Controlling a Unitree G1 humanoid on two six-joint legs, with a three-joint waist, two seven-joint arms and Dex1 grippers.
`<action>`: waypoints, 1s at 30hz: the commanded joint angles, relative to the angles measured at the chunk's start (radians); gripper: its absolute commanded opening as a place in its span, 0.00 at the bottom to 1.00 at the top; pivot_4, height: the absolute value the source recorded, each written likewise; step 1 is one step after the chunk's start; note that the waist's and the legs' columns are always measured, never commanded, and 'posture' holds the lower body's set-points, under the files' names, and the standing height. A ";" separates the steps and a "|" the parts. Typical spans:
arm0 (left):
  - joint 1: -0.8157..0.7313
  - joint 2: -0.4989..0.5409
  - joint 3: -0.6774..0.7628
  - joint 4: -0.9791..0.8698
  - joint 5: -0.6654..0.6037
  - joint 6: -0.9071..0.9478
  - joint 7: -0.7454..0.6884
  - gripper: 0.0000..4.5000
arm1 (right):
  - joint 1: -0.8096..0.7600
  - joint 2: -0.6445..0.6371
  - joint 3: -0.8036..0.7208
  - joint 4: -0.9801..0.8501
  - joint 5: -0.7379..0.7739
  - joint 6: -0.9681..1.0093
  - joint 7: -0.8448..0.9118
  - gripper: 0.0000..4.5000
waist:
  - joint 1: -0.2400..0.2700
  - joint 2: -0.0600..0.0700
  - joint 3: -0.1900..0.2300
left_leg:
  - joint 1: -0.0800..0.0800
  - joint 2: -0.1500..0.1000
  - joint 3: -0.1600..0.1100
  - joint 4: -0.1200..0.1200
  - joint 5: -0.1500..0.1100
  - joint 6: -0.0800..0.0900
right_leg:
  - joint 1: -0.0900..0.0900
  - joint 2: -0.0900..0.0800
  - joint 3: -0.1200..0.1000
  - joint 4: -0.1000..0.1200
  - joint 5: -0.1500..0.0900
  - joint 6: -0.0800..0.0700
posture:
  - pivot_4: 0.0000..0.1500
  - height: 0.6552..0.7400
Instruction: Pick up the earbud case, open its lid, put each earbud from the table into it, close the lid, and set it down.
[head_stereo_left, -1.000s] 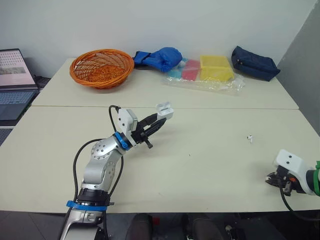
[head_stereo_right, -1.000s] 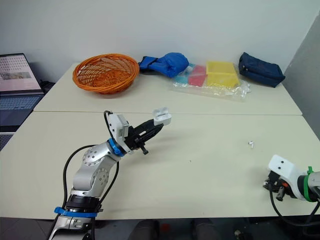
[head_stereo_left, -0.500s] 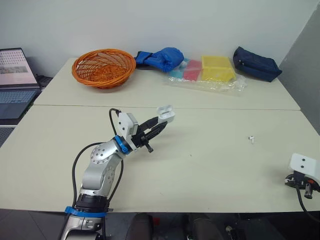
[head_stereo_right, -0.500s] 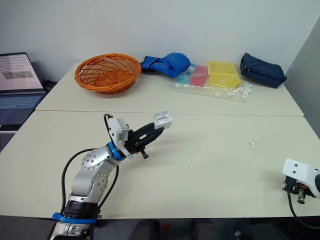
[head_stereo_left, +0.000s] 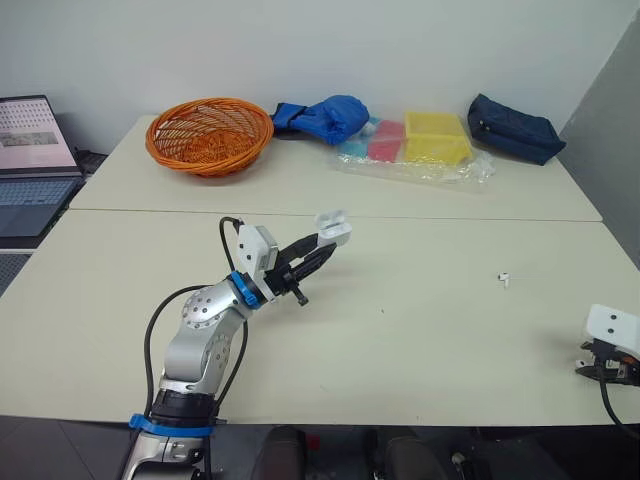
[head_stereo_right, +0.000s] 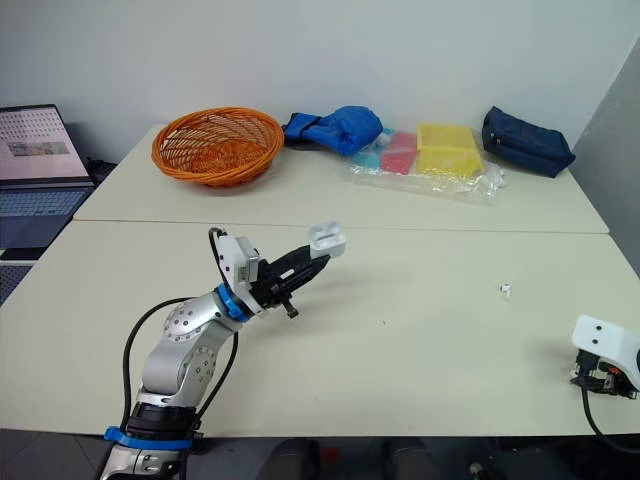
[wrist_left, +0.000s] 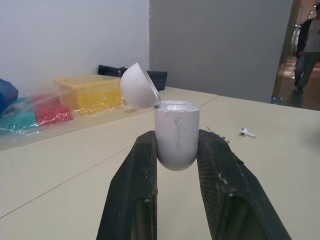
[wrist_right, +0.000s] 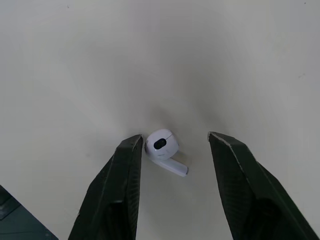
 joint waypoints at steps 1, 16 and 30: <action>-0.001 -0.005 -0.002 -0.058 -0.015 0.004 0.010 0.17 | 0.038 -0.021 -0.016 0.005 -0.024 -0.009 0.034 0.47 | 0.001 0.000 0.000 | 0.000 0.000 0.000 0.000 0.000 0.000 | 0.000 0.000 0.000 0.000 0.000 0.000 | 1.00 1.00; 0.013 -0.019 -0.009 -0.061 -0.014 0.009 0.015 0.17 | -0.001 -0.064 0.010 -0.031 -0.113 -0.122 0.068 0.47 | -0.004 0.000 0.000 | 0.001 0.000 0.001 0.001 0.000 0.000 | 0.000 0.000 0.001 0.002 0.000 0.000 | 1.00 1.00; 0.033 -0.016 -0.007 -0.075 -0.013 0.006 0.024 0.17 | -0.103 -0.055 0.070 -0.006 -0.112 -0.080 0.114 0.47 | -0.005 0.001 0.000 | 0.002 0.000 0.001 0.000 0.000 0.000 | 0.000 0.000 0.001 0.003 0.000 0.000 | 1.00 1.00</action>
